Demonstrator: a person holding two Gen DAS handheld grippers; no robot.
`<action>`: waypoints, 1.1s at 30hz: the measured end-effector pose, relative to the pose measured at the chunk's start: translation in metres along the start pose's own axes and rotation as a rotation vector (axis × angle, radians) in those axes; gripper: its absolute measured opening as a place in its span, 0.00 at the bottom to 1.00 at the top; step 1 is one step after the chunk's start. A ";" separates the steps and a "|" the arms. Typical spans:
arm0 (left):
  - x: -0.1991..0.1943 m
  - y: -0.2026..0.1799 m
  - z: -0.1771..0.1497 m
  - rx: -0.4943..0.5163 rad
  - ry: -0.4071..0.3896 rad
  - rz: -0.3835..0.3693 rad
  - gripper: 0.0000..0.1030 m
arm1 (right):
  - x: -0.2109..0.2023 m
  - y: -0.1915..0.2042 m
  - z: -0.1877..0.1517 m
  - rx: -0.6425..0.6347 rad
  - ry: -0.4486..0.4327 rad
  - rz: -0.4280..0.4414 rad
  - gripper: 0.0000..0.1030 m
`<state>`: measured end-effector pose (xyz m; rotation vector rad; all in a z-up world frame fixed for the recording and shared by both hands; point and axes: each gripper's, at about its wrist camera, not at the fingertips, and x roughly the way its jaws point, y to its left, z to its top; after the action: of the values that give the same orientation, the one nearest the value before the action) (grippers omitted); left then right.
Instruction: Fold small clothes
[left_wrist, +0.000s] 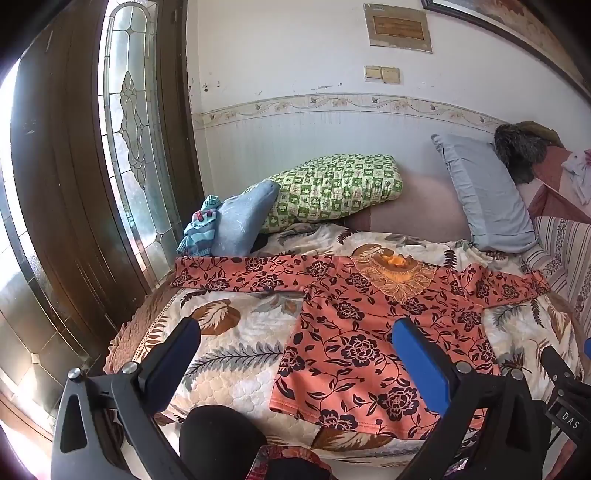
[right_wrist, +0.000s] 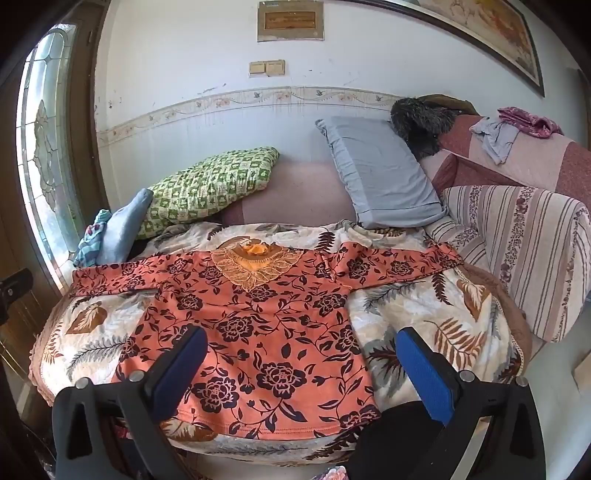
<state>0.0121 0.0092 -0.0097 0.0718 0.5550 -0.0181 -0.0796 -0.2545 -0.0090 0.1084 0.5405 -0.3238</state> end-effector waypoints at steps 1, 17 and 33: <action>-0.001 0.000 0.000 0.000 -0.001 0.000 1.00 | -0.001 0.001 0.000 -0.005 -0.006 0.001 1.00; -0.009 0.005 0.004 -0.006 -0.011 0.007 1.00 | -0.007 0.006 0.006 -0.013 -0.007 0.019 1.00; -0.007 0.007 0.004 -0.004 -0.006 0.013 1.00 | -0.007 0.008 0.002 -0.019 -0.009 0.017 1.00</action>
<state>0.0086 0.0155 -0.0024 0.0711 0.5484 -0.0047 -0.0813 -0.2452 -0.0037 0.0933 0.5338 -0.3025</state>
